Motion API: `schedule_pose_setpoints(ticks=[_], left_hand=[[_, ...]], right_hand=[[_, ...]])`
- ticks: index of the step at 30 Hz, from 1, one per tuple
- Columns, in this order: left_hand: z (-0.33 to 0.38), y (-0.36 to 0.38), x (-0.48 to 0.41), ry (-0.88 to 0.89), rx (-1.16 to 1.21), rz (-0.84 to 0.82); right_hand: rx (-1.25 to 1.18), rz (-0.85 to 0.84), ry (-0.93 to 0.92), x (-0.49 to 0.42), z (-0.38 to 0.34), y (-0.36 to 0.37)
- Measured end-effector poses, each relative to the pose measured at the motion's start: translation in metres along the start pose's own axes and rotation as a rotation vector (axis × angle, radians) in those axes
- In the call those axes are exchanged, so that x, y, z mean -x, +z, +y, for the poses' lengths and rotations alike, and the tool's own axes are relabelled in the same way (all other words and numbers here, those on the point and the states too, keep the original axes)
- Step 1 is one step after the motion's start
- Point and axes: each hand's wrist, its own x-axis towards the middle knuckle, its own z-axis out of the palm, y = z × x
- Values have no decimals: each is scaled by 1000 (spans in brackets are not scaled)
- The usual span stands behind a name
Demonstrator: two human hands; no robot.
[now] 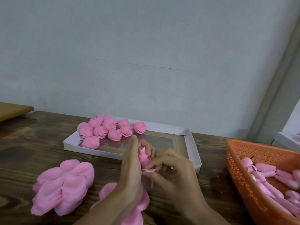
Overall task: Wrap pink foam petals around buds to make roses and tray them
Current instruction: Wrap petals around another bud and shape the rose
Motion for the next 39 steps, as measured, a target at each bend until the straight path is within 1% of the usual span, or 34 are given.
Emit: schedule_pose_setpoints(ticks=[2, 5, 11, 15, 17, 21, 25, 29, 31, 32, 34, 37, 39], left_hand=[[-3, 0, 3, -44, 30, -36], [-4, 2, 6, -81, 84, -72], [4, 0, 4, -101, 138, 6], [5, 0, 3, -141, 194, 17], [5, 1, 2, -154, 221, 21], [10, 0, 1, -172, 232, 29], [13, -1, 1, -181, 280, -37], [11, -3, 4, -176, 118, -184], [10, -2, 6, -156, 48, -210], [10, -1, 6, -147, 40, -207], [12, 0, 5, -144, 47, -199], [15, 1, 4, -147, 80, -188], [17, 2, 4, -122, 117, -158]], right_hand=[[12, 39, 13, 1, 0, 1], [-34, 105, 101, 4, -1, 3], [-3, 191, 37, 11, 0, 13], [73, 183, 28, 11, -2, 12], [59, 164, 18, 8, -2, 10], [24, 131, -61, 2, -3, 6], [80, 126, -107, 3, -1, 5], [277, 174, -226, 5, 4, 4], [318, 227, -236, 7, 5, 6], [302, 247, -184, 7, 5, 6], [248, 249, 12, 8, 2, 7], [95, 139, 384, 5, 2, 7], [-47, 68, 563, 2, 4, 6]])
